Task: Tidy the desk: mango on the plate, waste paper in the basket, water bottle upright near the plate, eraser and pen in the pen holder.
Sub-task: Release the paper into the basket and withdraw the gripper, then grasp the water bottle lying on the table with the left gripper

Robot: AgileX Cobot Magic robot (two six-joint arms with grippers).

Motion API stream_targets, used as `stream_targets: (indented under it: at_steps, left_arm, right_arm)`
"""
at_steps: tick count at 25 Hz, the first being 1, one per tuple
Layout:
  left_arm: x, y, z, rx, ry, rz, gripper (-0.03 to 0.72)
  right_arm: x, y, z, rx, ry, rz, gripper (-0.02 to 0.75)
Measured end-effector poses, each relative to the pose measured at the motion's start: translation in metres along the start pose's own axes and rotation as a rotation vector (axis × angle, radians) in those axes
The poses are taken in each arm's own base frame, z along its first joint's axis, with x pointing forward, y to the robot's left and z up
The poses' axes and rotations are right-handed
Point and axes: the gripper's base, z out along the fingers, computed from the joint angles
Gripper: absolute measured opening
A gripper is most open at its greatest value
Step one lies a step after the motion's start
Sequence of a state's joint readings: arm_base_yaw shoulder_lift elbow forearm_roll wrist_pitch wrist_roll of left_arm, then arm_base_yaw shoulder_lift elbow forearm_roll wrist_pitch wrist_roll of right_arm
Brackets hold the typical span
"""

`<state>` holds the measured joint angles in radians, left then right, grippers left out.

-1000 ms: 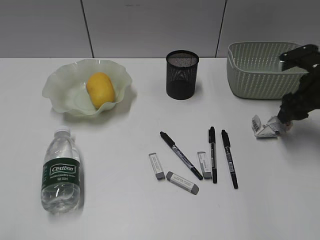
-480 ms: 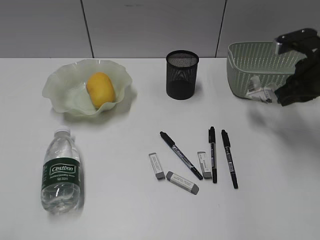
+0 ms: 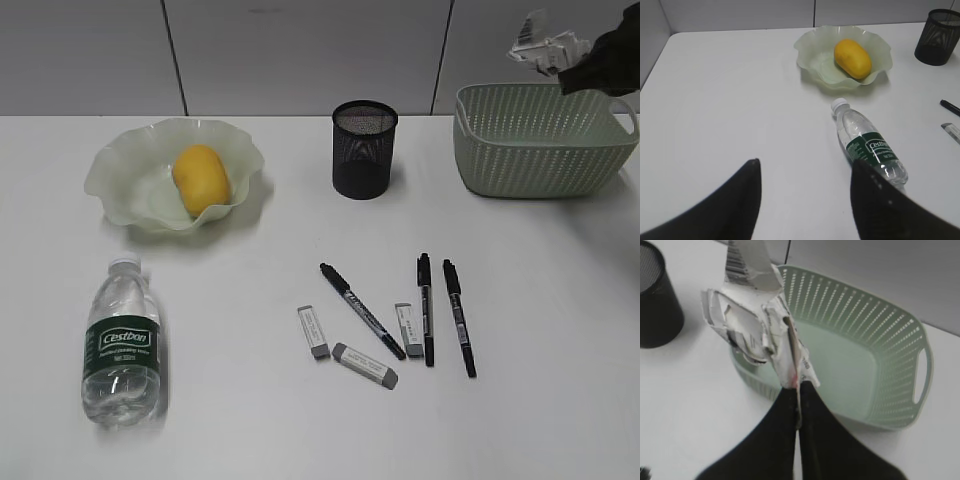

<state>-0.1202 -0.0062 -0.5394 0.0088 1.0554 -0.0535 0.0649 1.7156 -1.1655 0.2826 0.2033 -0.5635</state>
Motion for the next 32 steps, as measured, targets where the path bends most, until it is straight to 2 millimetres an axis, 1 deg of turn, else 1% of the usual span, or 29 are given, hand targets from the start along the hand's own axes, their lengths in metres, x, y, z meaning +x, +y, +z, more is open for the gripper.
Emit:
stream_targets:
  at_steps: [5,7,9,10,12,13,15,16,18,20,21,22,23,24,27,28,29,32]
  left_arm:
    - [0.000,0.000,0.000,0.000,0.000,0.000,0.415]
    - [0.000,0.000,0.000,0.000,0.000,0.000,0.404]
    - [0.000,0.000,0.000,0.000,0.000,0.000,0.394]
    - [0.000,0.000,0.000,0.000,0.000,0.000,0.391]
    - [0.000,0.000,0.000,0.000,0.000,0.000,0.387]
    - [0.000,0.000,0.000,0.000,0.000,0.000,0.384]
    - [0.000,0.000,0.000,0.000,0.000,0.000,0.382]
    - [0.000,0.000,0.000,0.000,0.000,0.000,0.382]
    - [0.000,-0.001,0.000,0.008,0.000,-0.004,0.382]
    - [0.000,-0.001,0.000,0.008,0.000,-0.004,0.382]
    - [0.000,-0.001,0.000,0.008,0.000,-0.004,0.382]
    - [0.000,-0.001,0.000,0.008,0.000,-0.004,0.382]
    - [0.000,-0.001,0.000,0.008,0.000,-0.004,0.382]
    - [0.000,-0.001,0.000,0.008,0.000,-0.004,0.382]
    - [0.000,-0.001,0.000,0.012,0.001,-0.007,0.382]
    - [0.000,-0.001,0.000,0.012,0.001,-0.007,0.382]
    - [0.000,-0.001,0.000,0.013,0.001,-0.007,0.382]
    - [0.000,-0.002,0.000,0.017,0.001,-0.010,0.381]
  right_arm:
    - [0.008,-0.002,0.061,-0.008,0.052,0.006,0.022]
    - [0.007,-0.003,0.075,-0.008,0.052,0.006,0.086]
    - [0.005,-0.004,0.080,-0.008,0.050,0.007,0.216]
    - [0.005,-0.004,0.080,-0.010,0.051,0.007,0.296]
    - [0.005,-0.003,0.079,-0.019,0.063,0.008,0.428]
    - [0.004,-0.003,0.078,-0.031,0.077,0.008,0.476]
    - [0.003,0.000,0.072,-0.073,0.131,0.021,0.512]
    - [0.002,0.001,0.067,-0.092,0.158,0.044,0.512]
    - [-0.002,0.004,0.051,-0.132,0.217,0.102,0.491]
    - [-0.006,0.005,0.030,-0.160,0.264,0.149,0.448]
    - [-0.010,0.006,0.015,-0.169,0.281,0.171,0.431]
    - [-0.007,0.007,0.005,-0.175,0.321,0.183,0.415]
    - [-0.008,0.007,-0.014,-0.166,0.336,0.191,0.404]
    - [-0.003,0.008,-0.028,-0.156,0.371,0.204,0.398]
    - [0.015,0.009,-0.079,-0.080,0.425,0.215,0.389]
    - [0.020,0.009,-0.099,-0.054,0.421,0.228,0.389]
    - [0.029,0.011,-0.115,-0.034,0.432,0.233,0.388]
    - [0.052,0.020,-0.173,0.005,0.379,0.268,0.389]
